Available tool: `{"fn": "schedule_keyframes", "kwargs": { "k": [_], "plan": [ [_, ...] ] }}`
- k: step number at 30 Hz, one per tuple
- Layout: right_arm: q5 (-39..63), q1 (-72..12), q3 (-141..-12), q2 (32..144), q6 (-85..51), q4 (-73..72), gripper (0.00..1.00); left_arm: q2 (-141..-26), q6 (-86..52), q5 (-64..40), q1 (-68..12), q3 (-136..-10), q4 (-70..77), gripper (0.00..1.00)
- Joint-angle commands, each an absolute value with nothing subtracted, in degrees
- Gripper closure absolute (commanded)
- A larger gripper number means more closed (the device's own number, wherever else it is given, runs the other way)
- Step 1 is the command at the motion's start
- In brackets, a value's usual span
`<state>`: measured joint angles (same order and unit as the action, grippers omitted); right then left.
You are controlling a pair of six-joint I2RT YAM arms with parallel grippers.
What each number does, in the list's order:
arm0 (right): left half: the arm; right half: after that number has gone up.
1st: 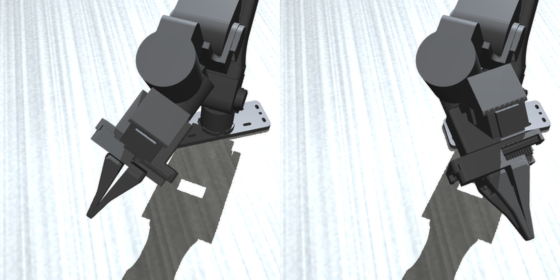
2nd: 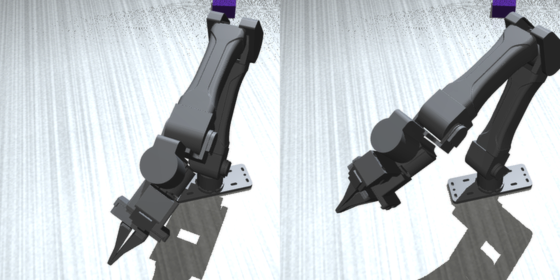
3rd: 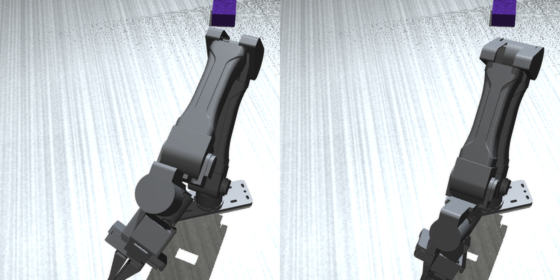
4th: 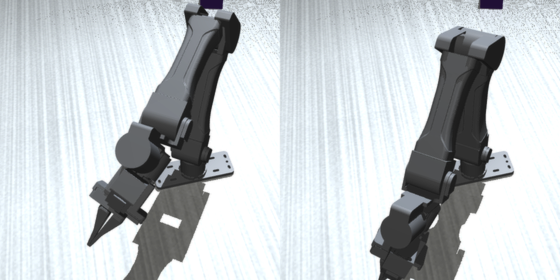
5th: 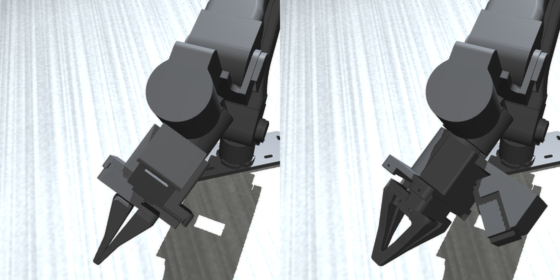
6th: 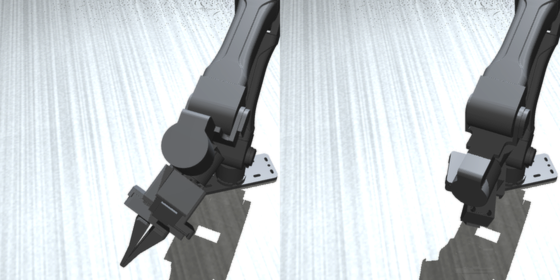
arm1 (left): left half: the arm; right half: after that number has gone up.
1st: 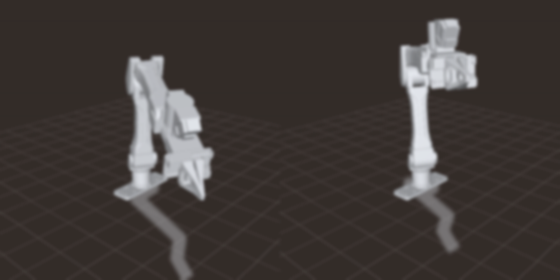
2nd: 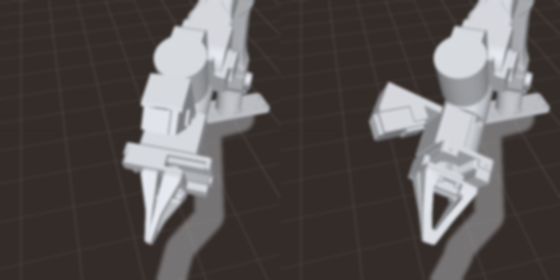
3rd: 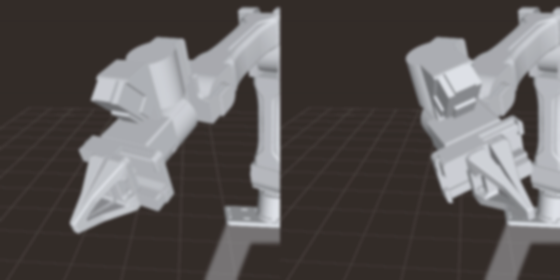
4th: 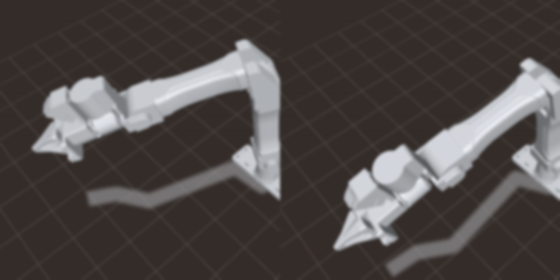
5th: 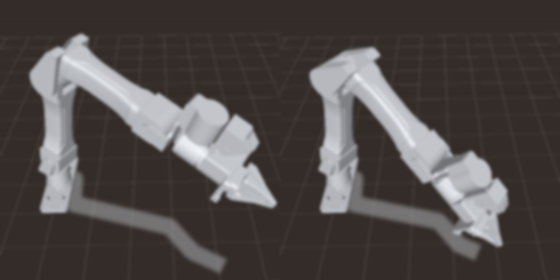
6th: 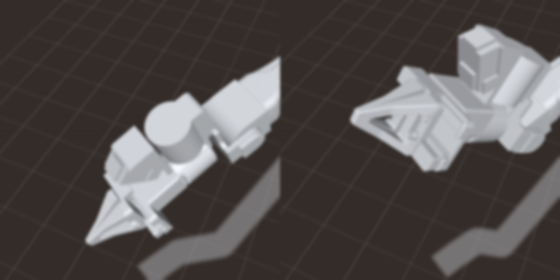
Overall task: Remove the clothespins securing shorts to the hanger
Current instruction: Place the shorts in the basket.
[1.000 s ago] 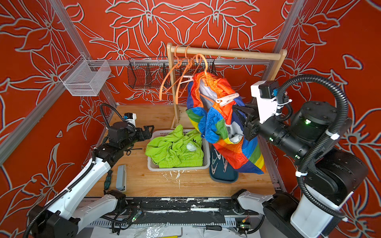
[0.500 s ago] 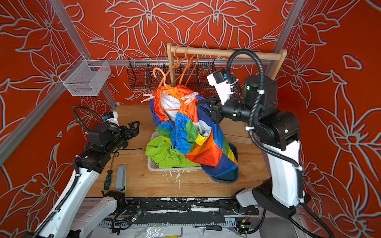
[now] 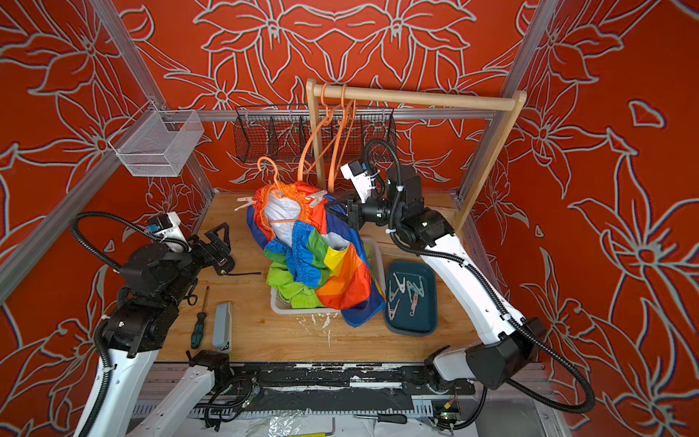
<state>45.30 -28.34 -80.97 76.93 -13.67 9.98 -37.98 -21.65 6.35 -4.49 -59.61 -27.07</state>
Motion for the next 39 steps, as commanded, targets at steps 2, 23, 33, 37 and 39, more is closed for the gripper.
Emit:
{"fn": "schedule_keyframes", "kwargs": {
  "k": [2,23,33,37,39],
  "plan": [
    [48.91,-28.46,-67.1,71.14,-15.01,-17.8,1.0,-37.22,-20.92,4.5,-4.2,-61.16,-27.69,0.03],
    [41.72,-28.41,-31.75,65.95,-8.72,-26.34,1.0,-46.41,-18.37,-19.98,-6.91,-60.81,-22.16,0.03],
    [38.13,-28.48,-31.02,76.02,-7.98,-32.37,1.0,-54.57,-9.67,-11.79,-18.89,-64.05,-23.67,0.03],
    [38.34,-28.48,-32.28,75.19,-7.44,-29.96,1.0,-55.3,-8.01,-8.26,-21.14,-60.56,-21.86,0.03],
    [38.24,-28.43,-32.49,74.45,-7.07,-29.03,1.0,-55.46,-7.95,-6.71,-22.24,-58.69,-20.36,0.03]
  ]
}}
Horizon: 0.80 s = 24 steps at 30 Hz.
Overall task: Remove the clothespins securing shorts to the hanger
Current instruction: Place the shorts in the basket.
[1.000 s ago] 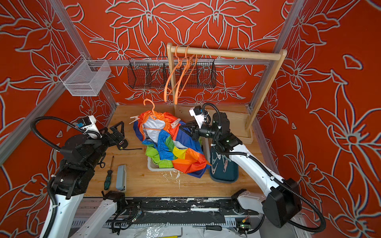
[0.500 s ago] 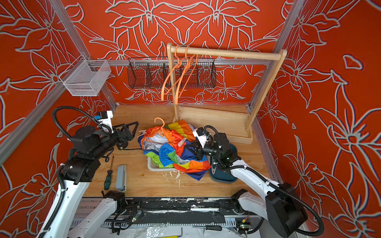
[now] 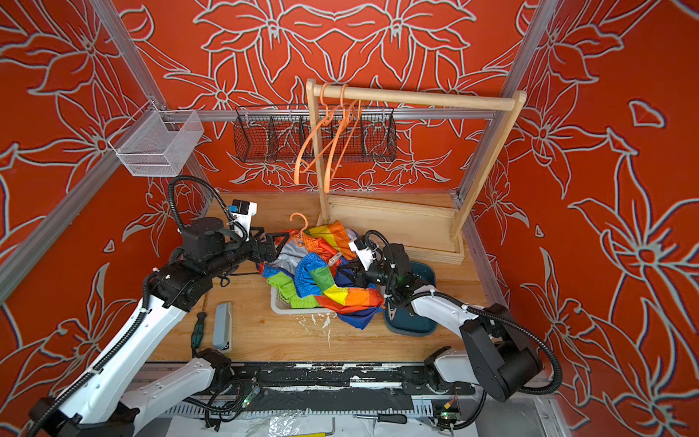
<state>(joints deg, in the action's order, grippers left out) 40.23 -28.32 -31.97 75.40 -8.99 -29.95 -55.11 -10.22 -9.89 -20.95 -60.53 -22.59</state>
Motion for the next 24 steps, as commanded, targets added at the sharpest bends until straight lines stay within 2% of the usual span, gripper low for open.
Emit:
{"fn": "schedule_keyframes", "kwargs": {
  "k": [1,9,16,24],
  "plan": [
    [38.23,-28.4,-32.57,74.26,-6.95,-28.57,1.0,-55.63,-8.08,-5.69,-22.98,-57.63,-19.01,0.03],
    [38.85,-28.45,-32.82,74.36,-7.04,-28.46,1.0,-62.2,-6.02,2.44,-30.85,-59.68,-11.99,0.03],
    [39.09,-28.48,-32.7,73.84,-7.12,-28.38,1.0,-68.99,-3.43,3.29,-31.2,-64.41,-8.26,0.03],
    [39.02,-28.47,-33.07,73.03,-6.77,-27.42,1.0,-72.03,-1.83,4.43,-31.13,-62.31,-5.75,0.03]
  ]
}}
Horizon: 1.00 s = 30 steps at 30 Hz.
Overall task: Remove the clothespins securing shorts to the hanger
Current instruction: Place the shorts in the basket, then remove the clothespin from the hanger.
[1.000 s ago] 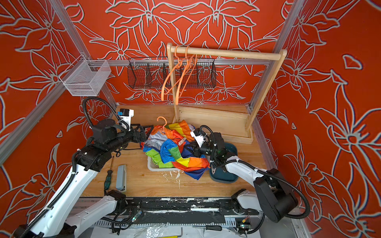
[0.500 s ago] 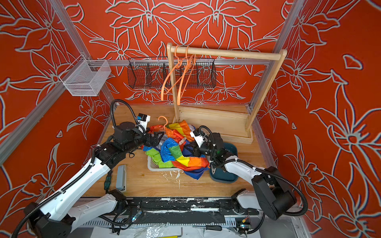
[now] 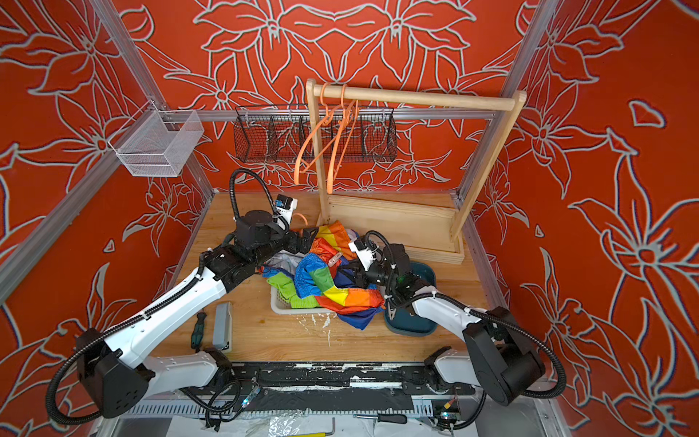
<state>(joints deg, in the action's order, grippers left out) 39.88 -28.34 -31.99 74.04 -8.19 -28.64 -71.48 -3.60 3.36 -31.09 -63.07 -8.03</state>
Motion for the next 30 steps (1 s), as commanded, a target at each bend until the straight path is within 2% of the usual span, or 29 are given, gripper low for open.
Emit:
{"fn": "schedule_keyframes", "kwargs": {
  "k": [1,9,12,14,16,17,18,19,22,28,29,30],
  "plan": [
    [39.08,-28.48,-33.09,73.08,-6.77,-27.49,1.0,-72.27,-1.44,4.72,-31.16,-62.0,-5.42,0.03],
    [39.81,-28.48,-33.26,73.56,-7.03,-28.02,1.0,-76.41,0.12,6.16,-30.22,-62.9,-4.16,0.0],
    [39.81,-28.45,-33.32,73.59,-7.02,-27.92,1.0,-77.58,-0.35,4.66,-29.03,-64.31,-4.35,0.05],
    [39.9,-28.44,-33.5,73.71,-6.94,-27.77,1.0,-78.5,-0.07,3.89,-28.79,-65.55,-5.34,0.17],
    [39.99,-28.47,-33.57,73.76,-7.05,-27.73,1.0,-79.26,0.42,3.38,-28.65,-66.39,-5.93,0.38],
    [39.86,-28.48,-33.59,73.87,-7.04,-27.68,1.0,-79.48,0.45,3.47,-28.59,-66.57,-6.08,0.57],
    [39.9,-28.48,-33.77,73.91,-7.01,-27.43,1.0,-79.73,0.34,3.67,-28.41,-66.79,-6.34,0.81],
    [39.75,-28.48,-33.94,74.0,-7.02,-27.31,1.0,-79.73,0.19,3.55,-28.1,-66.97,-6.49,0.9],
    [39.47,-28.42,-34.79,74.18,-7.4,-26.73,1.0,-79.26,0.0,2.82,-27.34,-66.55,-6.15,1.0],
    [38.61,-28.48,-38.22,73.61,-6.56,-22.0,1.0,-77.93,-0.23,-0.51,-25.92,-65.9,-5.18,1.0],
    [38.37,-28.47,-38.81,73.57,-6.29,-21.36,0.98,-77.76,-0.56,-1.05,-25.64,-66.0,-5.19,1.0],
    [38.19,-28.41,-39.42,73.6,-6.08,-20.47,0.9,-77.56,-0.85,-1.52,-25.35,-66.09,-5.12,1.0]
  ]
}}
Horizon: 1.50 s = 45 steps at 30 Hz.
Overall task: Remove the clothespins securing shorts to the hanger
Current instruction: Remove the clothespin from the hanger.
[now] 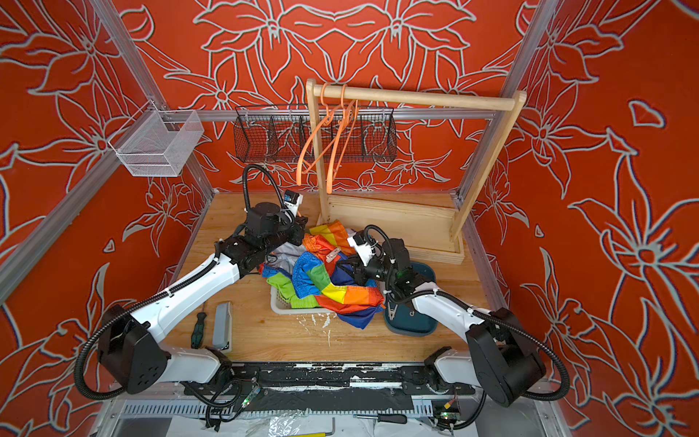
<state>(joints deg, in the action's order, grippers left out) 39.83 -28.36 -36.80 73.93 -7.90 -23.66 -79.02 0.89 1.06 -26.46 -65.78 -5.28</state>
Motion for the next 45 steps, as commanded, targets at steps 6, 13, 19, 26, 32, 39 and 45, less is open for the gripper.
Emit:
{"fn": "schedule_keyframes", "kwargs": {
  "k": [6,13,19,26,32,39,45],
  "plan": [
    [31.82,-28.65,-42.11,67.92,-1.62,-11.57,0.48,-80.18,-2.24,-1.04,-23.9,-69.08,-8.43,1.0],
    [11.01,-32.35,-49.1,55.66,12.02,5.76,0.41,-85.69,-5.59,-4.61,-22.25,-74.68,-13.77,1.0],
    [4.63,-36.44,-49.53,50.72,20.6,3.87,0.33,-86.73,-6.77,-6.94,-21.28,-76.9,-16.0,1.0],
    [1.92,-44.06,-54.82,58.01,32.27,5.34,0.28,-86.57,-7.25,-7.91,-21.18,-77.7,-16.98,1.0],
    [-0.48,-47.73,-57.53,64.15,37.46,3.2,0.28,-86.37,-7.62,-8.53,-20.65,-77.87,-17.14,1.0],
    [-0.88,-48.38,-60.22,69.77,40.15,1.24,0.29,-86.46,-8.15,-9.14,-20.22,-78.0,-17.18,1.0],
    [-0.77,-48.47,-62.89,73.92,40.95,0.0,0.32,-86.4,-8.35,-9.23,-20.21,-77.87,-17.05,1.0]
  ]
}}
